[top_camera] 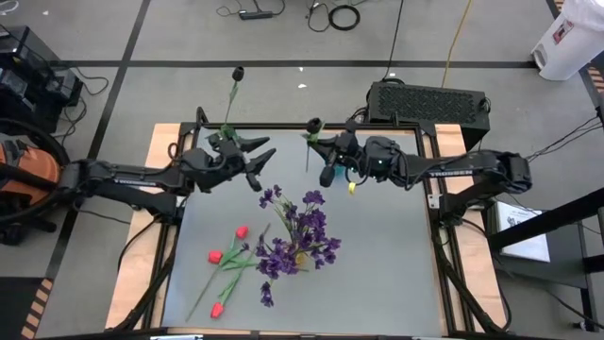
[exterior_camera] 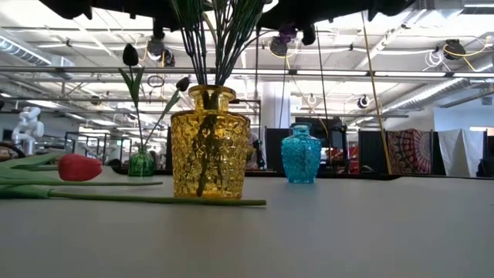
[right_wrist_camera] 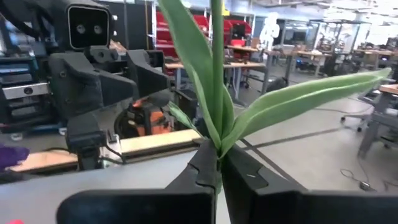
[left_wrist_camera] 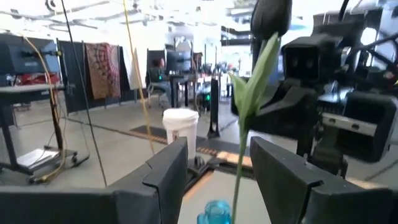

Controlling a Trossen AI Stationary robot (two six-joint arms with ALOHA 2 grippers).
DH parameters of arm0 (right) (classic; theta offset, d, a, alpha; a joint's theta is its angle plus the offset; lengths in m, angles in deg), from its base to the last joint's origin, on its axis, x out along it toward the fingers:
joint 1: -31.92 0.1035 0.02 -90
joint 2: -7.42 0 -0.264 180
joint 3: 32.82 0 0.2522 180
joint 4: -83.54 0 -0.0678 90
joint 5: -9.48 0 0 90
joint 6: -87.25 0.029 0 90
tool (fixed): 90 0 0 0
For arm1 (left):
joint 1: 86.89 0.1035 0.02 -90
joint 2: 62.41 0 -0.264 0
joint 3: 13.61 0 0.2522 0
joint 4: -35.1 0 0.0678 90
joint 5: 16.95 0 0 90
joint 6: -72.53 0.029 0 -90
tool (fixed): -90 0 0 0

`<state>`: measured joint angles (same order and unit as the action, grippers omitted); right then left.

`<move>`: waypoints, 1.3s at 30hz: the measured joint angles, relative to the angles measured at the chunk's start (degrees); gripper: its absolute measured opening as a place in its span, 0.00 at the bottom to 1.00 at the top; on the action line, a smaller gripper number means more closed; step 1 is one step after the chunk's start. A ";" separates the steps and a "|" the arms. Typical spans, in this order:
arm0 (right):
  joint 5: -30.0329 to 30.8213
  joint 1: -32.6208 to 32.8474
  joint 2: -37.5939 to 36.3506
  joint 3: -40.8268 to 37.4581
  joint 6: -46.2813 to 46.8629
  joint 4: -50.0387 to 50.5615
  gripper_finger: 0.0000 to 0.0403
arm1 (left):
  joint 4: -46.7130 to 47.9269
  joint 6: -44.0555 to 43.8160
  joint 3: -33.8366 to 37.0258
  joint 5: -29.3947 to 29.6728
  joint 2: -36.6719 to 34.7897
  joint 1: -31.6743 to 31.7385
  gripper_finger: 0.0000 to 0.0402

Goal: Sort flowers into vase by color
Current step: Put the black flower into the green vase

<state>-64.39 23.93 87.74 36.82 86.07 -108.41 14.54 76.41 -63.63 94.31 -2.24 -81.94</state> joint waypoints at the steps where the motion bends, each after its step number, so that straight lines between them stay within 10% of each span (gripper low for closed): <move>1: -0.84 -0.36 0.36 0.00 0.01 -0.81 0.01 | -1.00 0.03 -0.11 0.01 0.64 0.00 0.45; 20: -15.01 -1.78 1.75 -0.02 3.07 0.41 0.01 | -3.05 -0.32 -7.90 -15.21 11.21 2.96 0.45; 39: -15.00 -1.68 1.72 -0.02 2.96 0.78 0.01 | -3.34 -0.02 -11.20 -15.48 17.24 2.93 0.45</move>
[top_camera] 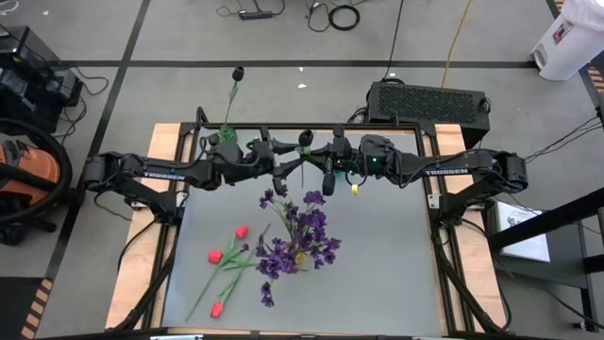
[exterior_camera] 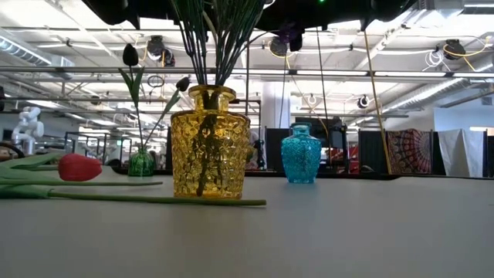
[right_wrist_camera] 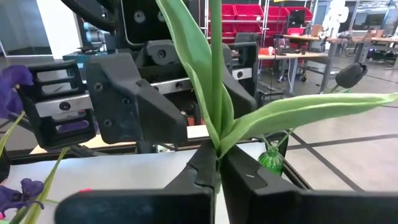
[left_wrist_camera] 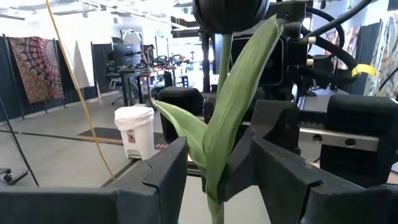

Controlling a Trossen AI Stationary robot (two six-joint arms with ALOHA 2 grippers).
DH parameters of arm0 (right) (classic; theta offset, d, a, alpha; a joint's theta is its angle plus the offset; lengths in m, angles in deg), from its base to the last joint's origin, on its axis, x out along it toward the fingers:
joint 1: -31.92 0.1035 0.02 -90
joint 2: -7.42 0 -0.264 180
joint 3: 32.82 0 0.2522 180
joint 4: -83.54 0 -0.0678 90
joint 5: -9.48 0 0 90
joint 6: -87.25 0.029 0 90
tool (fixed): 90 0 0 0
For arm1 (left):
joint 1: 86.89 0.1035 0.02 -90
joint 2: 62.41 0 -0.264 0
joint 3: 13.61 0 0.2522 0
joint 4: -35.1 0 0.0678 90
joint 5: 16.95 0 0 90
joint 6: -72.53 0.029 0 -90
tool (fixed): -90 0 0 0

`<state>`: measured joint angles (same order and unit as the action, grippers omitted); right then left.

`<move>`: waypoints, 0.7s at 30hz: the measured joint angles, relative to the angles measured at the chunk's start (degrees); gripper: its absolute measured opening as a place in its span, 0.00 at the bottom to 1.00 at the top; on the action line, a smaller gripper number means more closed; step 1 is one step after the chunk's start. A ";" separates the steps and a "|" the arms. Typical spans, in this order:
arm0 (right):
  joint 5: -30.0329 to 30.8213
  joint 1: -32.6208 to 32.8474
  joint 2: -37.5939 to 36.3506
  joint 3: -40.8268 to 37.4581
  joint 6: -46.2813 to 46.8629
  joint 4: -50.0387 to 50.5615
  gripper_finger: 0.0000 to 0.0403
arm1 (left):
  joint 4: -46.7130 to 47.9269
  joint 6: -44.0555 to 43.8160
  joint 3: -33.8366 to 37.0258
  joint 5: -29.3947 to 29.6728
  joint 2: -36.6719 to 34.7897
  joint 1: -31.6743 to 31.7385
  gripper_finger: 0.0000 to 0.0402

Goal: Sort flowers into vase by color
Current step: Put the black flower into the green vase

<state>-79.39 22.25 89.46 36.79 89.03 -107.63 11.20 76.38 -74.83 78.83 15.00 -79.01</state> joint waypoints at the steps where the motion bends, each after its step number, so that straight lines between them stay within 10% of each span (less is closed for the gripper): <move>1: 0.00 0.00 0.00 0.00 0.03 0.02 0.01 | -0.16 0.02 0.00 0.00 0.00 0.00 0.44; 21: 0.45 0.98 0.00 0.00 -2.01 0.00 0.10 | -0.42 2.99 0.00 0.00 0.00 -0.02 0.03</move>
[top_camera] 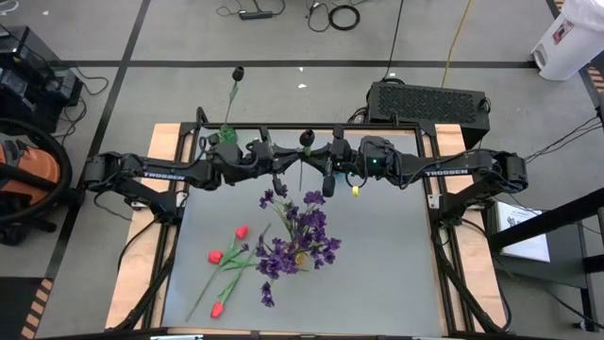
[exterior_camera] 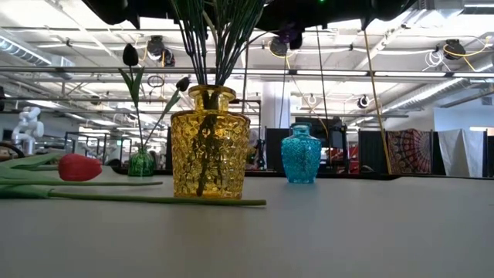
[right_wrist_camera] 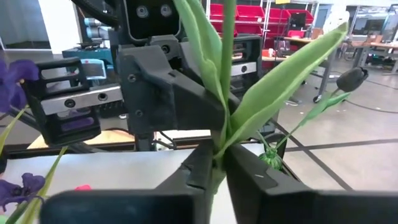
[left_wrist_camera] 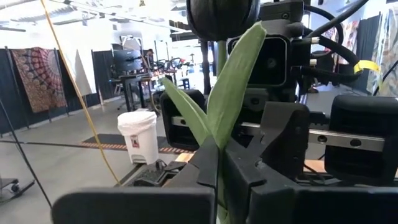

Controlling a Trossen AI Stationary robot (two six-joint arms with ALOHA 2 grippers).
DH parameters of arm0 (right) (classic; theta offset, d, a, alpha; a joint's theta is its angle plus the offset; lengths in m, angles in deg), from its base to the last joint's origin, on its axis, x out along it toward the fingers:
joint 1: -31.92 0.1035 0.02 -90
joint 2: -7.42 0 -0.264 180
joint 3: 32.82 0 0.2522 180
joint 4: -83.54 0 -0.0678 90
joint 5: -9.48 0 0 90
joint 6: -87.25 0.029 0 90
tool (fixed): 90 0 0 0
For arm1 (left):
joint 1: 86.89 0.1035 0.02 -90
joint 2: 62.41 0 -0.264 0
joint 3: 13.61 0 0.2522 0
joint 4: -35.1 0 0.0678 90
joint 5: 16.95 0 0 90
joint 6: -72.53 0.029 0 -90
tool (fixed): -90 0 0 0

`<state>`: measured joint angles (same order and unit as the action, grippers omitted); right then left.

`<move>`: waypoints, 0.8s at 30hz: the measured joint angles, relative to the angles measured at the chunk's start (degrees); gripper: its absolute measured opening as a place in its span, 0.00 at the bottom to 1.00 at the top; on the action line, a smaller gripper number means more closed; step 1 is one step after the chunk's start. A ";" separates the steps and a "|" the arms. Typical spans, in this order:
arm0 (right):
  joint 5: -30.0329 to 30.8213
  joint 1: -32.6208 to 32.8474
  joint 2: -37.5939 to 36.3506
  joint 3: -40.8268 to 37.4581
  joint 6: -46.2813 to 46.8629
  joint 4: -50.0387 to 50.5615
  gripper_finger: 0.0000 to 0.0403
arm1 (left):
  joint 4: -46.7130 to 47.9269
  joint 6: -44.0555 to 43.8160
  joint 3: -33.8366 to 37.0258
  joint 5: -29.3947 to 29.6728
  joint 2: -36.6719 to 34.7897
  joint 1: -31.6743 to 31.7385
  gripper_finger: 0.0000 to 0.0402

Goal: Sort flowers into vase by color
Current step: Put the black flower into the green vase

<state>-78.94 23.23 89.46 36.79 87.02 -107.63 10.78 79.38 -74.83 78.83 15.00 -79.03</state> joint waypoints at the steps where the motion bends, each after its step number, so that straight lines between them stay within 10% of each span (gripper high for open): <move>1: 0.02 0.16 0.00 0.00 -0.44 0.00 0.13 | 0.00 0.00 0.00 0.00 0.00 0.00 0.02; 24: 0.14 0.18 -3.10 0.04 -0.24 7.35 0.33 | 23.44 6.12 0.02 18.30 -14.08 -0.04 0.01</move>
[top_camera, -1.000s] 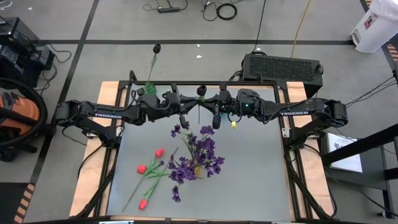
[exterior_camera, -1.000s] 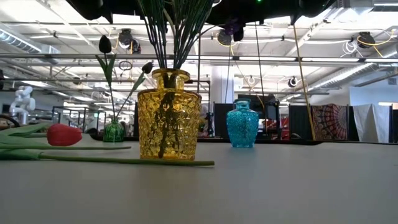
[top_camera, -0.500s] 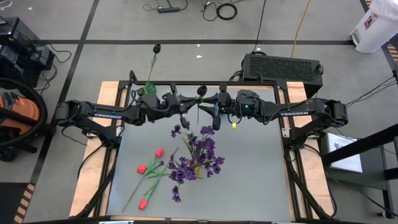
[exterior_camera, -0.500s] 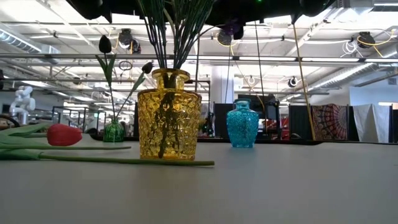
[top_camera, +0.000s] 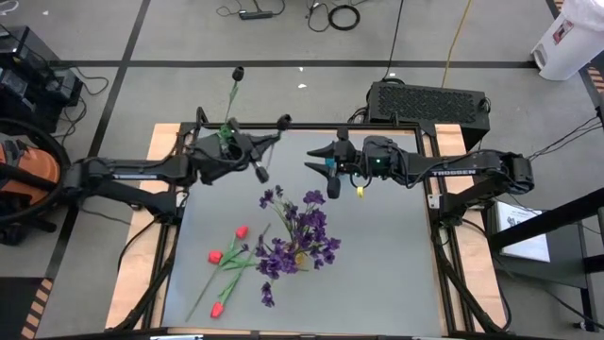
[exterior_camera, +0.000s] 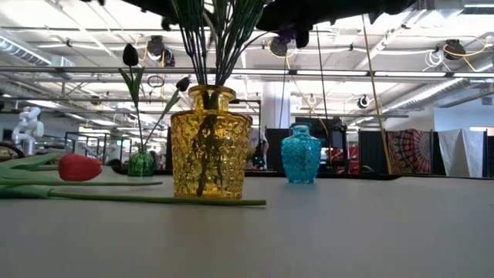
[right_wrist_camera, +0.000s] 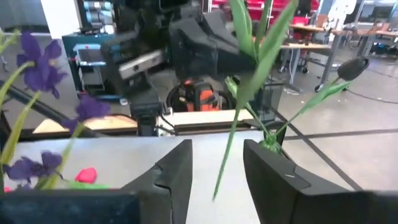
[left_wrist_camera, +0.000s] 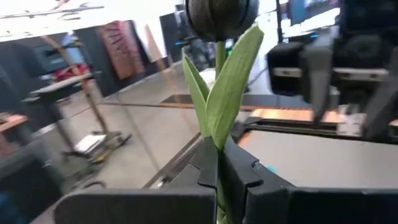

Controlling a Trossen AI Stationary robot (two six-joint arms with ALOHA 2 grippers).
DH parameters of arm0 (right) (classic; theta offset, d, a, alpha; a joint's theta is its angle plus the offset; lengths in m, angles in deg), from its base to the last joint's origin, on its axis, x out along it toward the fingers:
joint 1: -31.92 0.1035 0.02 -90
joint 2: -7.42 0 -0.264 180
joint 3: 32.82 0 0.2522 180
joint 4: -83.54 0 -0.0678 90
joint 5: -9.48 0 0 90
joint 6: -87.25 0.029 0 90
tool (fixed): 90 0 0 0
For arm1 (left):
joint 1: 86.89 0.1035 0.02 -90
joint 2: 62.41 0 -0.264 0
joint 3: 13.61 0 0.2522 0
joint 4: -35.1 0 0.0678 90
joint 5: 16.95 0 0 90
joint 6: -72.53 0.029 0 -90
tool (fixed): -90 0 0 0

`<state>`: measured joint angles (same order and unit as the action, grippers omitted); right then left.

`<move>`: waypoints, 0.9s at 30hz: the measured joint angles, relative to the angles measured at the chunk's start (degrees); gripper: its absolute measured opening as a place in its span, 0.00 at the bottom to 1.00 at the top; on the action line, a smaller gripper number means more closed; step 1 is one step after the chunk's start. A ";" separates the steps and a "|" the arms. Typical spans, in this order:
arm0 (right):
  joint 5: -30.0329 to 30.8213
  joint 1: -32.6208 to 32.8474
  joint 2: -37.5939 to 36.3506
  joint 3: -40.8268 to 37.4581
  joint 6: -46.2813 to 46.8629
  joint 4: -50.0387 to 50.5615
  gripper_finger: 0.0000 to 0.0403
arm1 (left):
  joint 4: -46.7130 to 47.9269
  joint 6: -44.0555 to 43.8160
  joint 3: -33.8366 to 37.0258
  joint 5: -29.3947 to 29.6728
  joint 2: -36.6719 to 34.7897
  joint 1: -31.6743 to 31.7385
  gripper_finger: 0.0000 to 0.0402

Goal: Sort flowers into vase by color
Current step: Put the black flower into the green vase

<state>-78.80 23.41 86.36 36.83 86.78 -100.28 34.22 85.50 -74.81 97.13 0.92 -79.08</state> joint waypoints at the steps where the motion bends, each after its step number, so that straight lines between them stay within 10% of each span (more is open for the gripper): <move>1: 0.04 0.00 0.03 -0.02 0.02 0.53 0.33 | 1.19 0.15 0.00 1.32 -1.12 0.00 0.01; 27: -0.31 0.46 0.11 -0.04 2.84 8.26 0.33 | 9.11 4.05 0.04 8.99 -23.56 14.00 0.00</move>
<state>-79.11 23.87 86.47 36.79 89.62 -92.02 43.33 89.55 -74.77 106.12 -22.63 -65.07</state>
